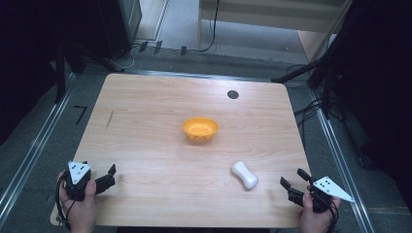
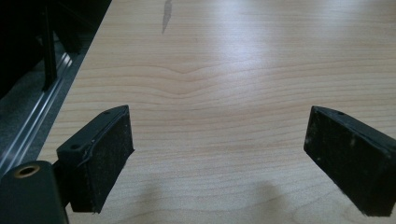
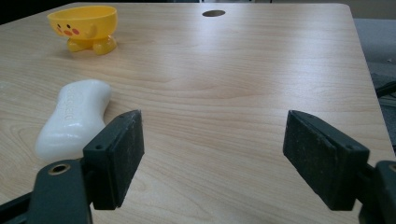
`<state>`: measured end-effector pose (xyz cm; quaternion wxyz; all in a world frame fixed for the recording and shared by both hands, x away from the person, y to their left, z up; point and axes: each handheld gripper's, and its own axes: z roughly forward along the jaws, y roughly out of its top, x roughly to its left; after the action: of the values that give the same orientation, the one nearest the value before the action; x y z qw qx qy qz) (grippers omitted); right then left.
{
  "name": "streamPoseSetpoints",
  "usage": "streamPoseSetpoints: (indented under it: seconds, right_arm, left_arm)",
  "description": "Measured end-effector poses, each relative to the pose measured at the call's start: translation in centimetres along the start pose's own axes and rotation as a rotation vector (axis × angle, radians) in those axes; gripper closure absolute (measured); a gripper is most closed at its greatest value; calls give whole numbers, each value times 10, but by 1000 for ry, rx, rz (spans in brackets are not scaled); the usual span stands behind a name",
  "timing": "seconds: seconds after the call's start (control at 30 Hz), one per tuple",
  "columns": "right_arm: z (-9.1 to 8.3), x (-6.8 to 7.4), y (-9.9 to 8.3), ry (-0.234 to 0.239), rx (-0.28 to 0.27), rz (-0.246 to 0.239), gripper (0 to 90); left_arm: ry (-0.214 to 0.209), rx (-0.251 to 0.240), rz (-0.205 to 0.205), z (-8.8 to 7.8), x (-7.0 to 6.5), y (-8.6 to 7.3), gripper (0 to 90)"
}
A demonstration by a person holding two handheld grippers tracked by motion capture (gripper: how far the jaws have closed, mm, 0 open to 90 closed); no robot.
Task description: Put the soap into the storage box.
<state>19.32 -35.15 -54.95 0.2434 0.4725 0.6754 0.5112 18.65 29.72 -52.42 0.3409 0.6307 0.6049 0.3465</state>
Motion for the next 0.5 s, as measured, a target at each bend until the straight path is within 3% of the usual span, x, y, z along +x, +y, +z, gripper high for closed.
streamPoseSetpoints:
  seconds: [0.07, 0.13, 0.23, 0.37, 0.5]
  right_arm:
    - [1, 1, 0, 11, 24, 2, 300]
    - [5, 5, 1, -16, 60, -26, 291]
    - [9, 9, 2, -19, 87, -65, 292]
    - [8, 9, 2, 12, 107, -50, 276]
    - [7, 10, 4, 13, 120, -55, 270]
  left_arm:
    - [-1, 2, 0, 0, 0, 0, 85]
    - [-7, -2, -7, -1, 1, 0, 86]
    - [-10, 1, -12, -1, 2, 0, 85]
    - [-7, 2, -6, 0, 1, 0, 86]
    - [-5, 2, -12, 0, 1, 0, 86]
